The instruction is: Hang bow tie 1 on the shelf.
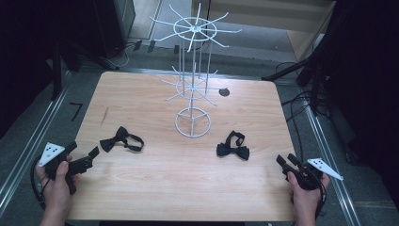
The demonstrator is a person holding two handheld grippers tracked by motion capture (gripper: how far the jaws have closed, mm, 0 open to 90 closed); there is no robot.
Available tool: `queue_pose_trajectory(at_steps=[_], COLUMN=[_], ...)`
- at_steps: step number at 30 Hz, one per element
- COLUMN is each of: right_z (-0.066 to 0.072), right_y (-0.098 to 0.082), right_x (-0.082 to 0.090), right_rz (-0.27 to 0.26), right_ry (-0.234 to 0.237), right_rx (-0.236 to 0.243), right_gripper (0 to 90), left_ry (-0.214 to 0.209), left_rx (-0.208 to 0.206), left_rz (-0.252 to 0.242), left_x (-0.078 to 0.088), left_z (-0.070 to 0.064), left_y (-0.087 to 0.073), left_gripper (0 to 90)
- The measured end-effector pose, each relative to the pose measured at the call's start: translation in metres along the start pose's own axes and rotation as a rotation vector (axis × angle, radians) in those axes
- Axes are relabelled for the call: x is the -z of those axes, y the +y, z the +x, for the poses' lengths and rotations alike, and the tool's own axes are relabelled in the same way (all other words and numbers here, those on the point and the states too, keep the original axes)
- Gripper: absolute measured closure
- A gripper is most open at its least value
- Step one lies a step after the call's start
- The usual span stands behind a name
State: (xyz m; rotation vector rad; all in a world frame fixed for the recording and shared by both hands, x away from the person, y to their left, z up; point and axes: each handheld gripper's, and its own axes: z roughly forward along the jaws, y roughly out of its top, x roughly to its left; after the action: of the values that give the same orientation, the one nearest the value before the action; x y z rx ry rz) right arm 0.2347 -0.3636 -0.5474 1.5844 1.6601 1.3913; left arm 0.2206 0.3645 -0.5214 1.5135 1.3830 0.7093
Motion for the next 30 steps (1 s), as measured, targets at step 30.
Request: queue_pose_trajectory(at_steps=[30], right_z=[0.083], right_y=[0.043], right_x=[-0.048], right_rz=[0.058], right_ry=[0.088], right_rx=[0.075], right_gripper=[42.7], left_ry=[-0.024], left_rx=[-0.068], left_rz=[-0.029], left_x=[0.005], left_z=[-0.007], left_y=[-0.003], left_gripper=[8.8])
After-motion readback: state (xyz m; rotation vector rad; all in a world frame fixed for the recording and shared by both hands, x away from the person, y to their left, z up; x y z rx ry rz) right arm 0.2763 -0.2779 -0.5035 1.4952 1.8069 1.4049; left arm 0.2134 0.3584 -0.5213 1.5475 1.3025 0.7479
